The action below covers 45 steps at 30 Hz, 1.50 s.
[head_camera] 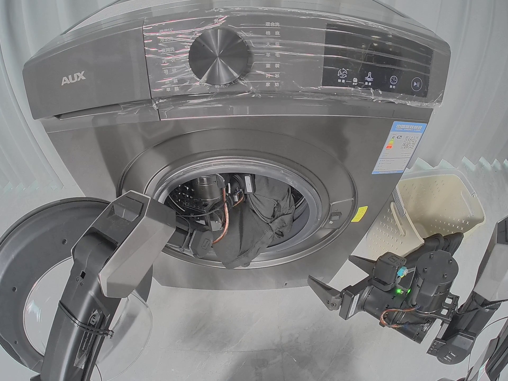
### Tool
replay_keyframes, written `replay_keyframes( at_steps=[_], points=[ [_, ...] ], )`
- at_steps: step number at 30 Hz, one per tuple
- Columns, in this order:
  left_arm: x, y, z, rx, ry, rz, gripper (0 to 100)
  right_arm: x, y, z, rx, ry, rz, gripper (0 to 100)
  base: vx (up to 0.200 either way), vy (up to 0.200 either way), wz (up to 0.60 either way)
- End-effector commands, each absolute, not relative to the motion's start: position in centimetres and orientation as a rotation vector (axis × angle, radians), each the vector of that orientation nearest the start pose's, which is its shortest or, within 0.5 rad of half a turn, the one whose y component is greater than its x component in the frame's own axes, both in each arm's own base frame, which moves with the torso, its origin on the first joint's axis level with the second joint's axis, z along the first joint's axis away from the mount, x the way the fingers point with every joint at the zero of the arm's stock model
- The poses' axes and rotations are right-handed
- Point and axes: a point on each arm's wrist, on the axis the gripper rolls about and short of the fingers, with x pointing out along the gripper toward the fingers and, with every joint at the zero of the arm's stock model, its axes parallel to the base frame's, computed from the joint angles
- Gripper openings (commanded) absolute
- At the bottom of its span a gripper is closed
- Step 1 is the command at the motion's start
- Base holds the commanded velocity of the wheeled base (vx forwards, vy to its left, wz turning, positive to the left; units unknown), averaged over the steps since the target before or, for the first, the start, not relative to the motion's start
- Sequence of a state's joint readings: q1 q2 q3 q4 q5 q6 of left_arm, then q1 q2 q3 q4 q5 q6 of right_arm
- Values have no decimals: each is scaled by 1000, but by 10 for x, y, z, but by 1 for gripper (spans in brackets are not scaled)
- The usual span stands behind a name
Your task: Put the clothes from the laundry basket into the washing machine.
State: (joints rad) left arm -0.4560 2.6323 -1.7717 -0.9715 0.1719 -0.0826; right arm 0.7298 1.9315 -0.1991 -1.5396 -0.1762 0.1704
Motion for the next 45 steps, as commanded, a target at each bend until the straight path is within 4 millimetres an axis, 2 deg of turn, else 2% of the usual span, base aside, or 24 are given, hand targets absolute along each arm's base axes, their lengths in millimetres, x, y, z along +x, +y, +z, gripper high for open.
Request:
replay_keyframes(
  at_steps=[1, 5, 6, 11, 14, 19, 25, 32, 45],
  points=[
    [483, -231, 71, -119, -96, -285, 0, 191, 166, 76, 80, 222, 537, 100, 0, 0, 0],
    [481, -232, 69, -116, -88, -289, 0, 191, 166, 76, 80, 222, 535, 100, 0, 0, 0],
    [480, -232, 69, -116, -86, -291, 100, 191, 165, 76, 79, 224, 535, 100, 0, 0, 0],
    [471, -230, 73, -108, -53, -294, 100, 191, 166, 76, 78, 225, 536, 100, 0, 0, 0],
    [454, -226, 75, -84, 7, -311, 100, 191, 165, 76, 78, 225, 535, 100, 0, 0, 0],
    [422, -224, 59, -34, 142, -370, 100, 190, 167, 76, 78, 224, 544, 100, 0, 0, 0],
    [404, -222, 36, 40, 234, -413, 100, 188, 169, 76, 79, 224, 553, 100, 0, 0, 0],
    [402, -225, 27, 50, 256, -427, 100, 188, 169, 76, 79, 224, 553, 100, 0, 0, 0],
    [416, -220, 5, 80, 265, -406, 100, 188, 169, 76, 80, 222, 553, 100, 0, 0, 0]
  ],
)
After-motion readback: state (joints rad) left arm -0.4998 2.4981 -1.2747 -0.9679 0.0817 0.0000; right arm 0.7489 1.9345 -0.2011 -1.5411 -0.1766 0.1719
